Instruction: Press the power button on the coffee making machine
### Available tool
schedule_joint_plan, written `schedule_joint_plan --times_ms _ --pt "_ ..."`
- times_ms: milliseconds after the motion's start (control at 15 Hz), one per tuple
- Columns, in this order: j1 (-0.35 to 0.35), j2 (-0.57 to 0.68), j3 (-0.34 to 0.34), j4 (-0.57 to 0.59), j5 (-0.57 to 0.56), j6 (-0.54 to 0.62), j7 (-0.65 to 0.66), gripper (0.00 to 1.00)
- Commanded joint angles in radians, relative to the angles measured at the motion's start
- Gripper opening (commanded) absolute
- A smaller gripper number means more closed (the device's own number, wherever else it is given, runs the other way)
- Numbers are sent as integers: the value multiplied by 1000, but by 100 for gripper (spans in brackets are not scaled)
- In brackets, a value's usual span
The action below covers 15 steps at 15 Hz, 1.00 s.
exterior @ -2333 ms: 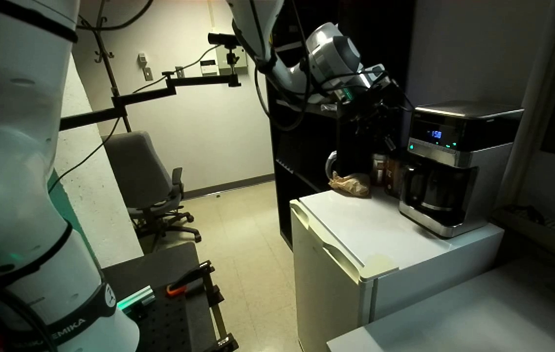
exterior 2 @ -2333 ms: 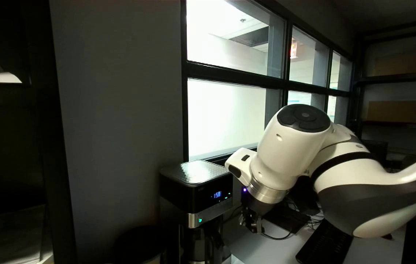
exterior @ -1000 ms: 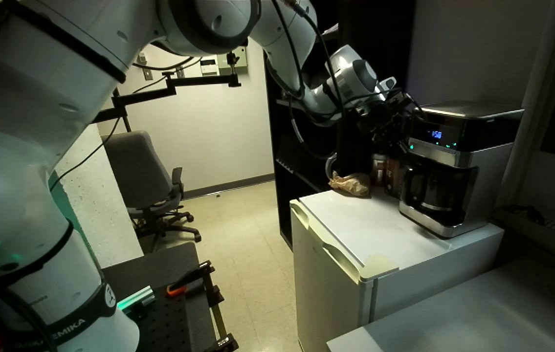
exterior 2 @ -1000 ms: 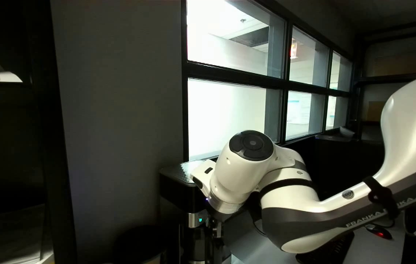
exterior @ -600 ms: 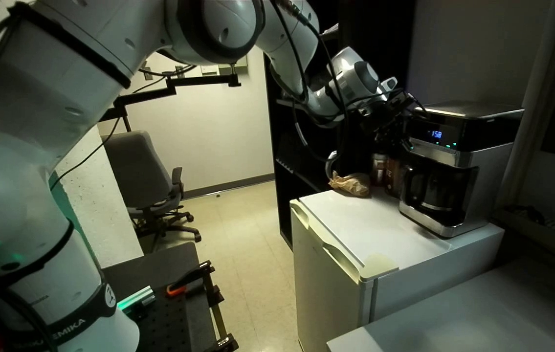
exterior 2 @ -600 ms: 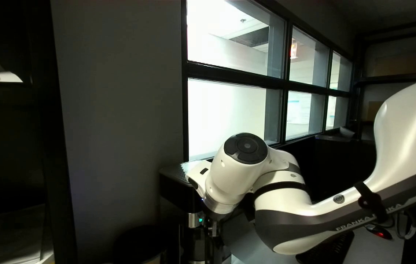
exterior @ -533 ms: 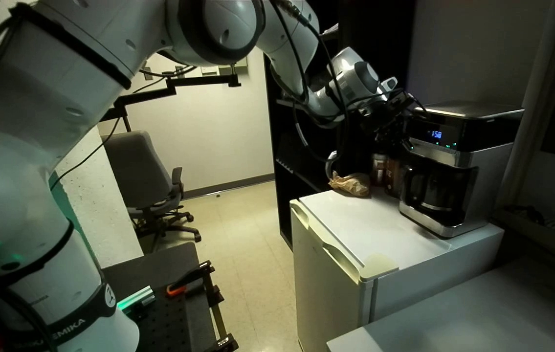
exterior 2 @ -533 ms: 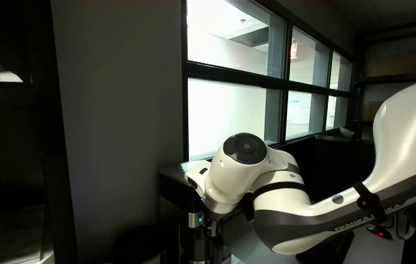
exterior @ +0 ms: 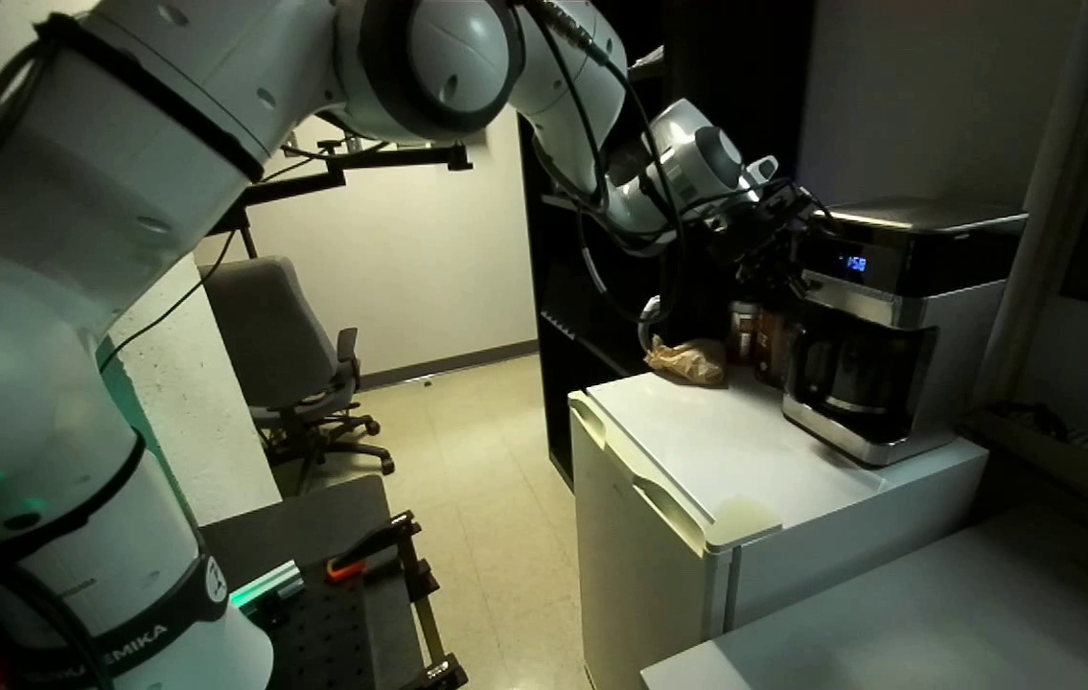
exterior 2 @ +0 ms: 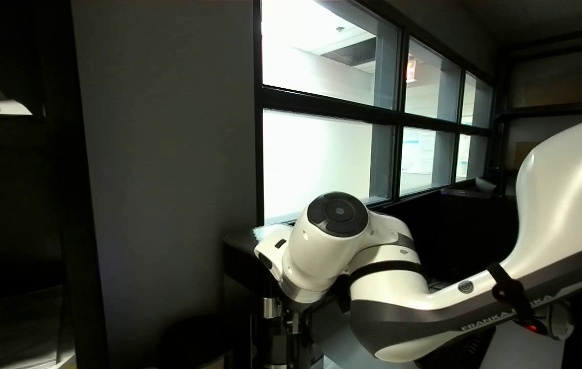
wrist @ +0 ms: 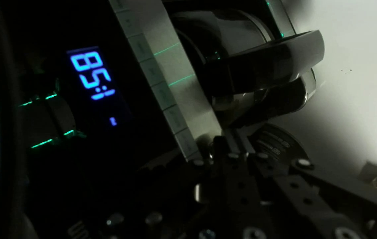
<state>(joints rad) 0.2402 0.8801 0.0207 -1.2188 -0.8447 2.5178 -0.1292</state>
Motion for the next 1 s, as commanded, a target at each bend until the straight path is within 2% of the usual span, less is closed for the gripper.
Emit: schedule_joint_plan --times_ms 0,200,933 --pt "16 41 -18 64 16 -6 -34 0" --pt "16 7 -20 15 8 8 -25 0" --pt "0 -247 -28 -400 -33 83 31 0"
